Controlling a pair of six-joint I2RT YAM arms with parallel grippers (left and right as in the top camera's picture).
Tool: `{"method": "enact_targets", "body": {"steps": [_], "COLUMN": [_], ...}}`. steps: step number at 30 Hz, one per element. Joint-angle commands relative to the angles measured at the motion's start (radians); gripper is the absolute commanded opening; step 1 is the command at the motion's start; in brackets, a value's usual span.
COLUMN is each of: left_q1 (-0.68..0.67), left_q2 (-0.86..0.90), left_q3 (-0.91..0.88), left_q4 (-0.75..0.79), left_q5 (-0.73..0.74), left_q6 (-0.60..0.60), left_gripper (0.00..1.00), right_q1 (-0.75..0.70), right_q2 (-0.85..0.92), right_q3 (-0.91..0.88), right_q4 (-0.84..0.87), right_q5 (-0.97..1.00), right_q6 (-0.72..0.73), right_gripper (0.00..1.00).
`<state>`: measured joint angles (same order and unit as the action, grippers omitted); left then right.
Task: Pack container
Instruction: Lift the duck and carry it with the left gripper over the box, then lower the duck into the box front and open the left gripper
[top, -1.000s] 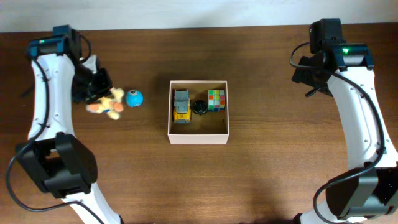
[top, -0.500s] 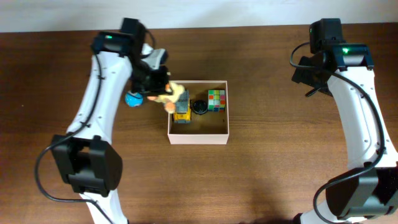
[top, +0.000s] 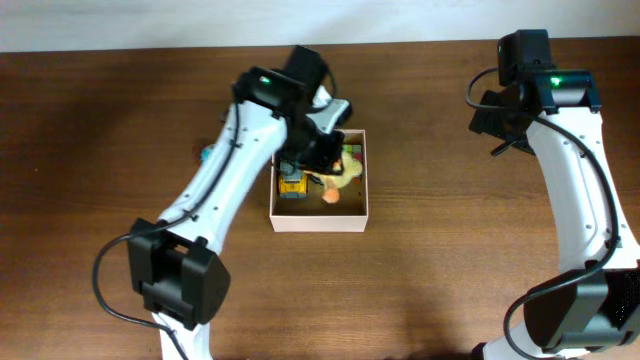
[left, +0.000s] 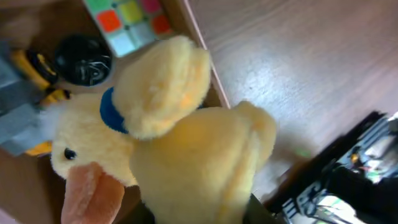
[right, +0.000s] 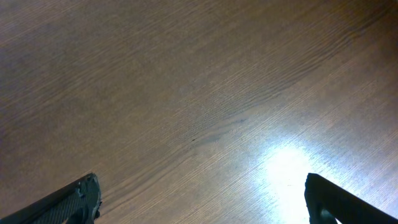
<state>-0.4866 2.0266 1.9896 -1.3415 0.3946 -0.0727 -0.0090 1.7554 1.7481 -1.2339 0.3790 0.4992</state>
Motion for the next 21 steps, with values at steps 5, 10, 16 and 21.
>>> {"method": "enact_targets", "body": {"steps": [5, 10, 16, 21], "left_q1": [-0.1, -0.129, -0.156, -0.172], "left_q2": [0.006, 0.006, 0.008, 0.008], "left_q3": [0.022, 0.021, -0.019, -0.09], "left_q4": [0.002, -0.006, -0.003, 0.01], "left_q5": [-0.218, -0.341, -0.463, -0.531], "left_q6": [-0.167, -0.35, -0.529, -0.62], "left_gripper": [0.28, 0.28, 0.28, 0.28], "right_q1": [-0.005, -0.005, -0.005, -0.005], "right_q2": [0.003, 0.003, 0.003, 0.003], "right_q3": [-0.001, -0.001, -0.001, -0.001], "right_q4": [0.0, 0.0, 0.0, 0.0], "right_q5": [0.006, 0.006, 0.006, 0.006], "right_q6": [0.014, 0.015, 0.014, 0.014], "right_gripper": [0.99, 0.99, 0.99, 0.99]}}
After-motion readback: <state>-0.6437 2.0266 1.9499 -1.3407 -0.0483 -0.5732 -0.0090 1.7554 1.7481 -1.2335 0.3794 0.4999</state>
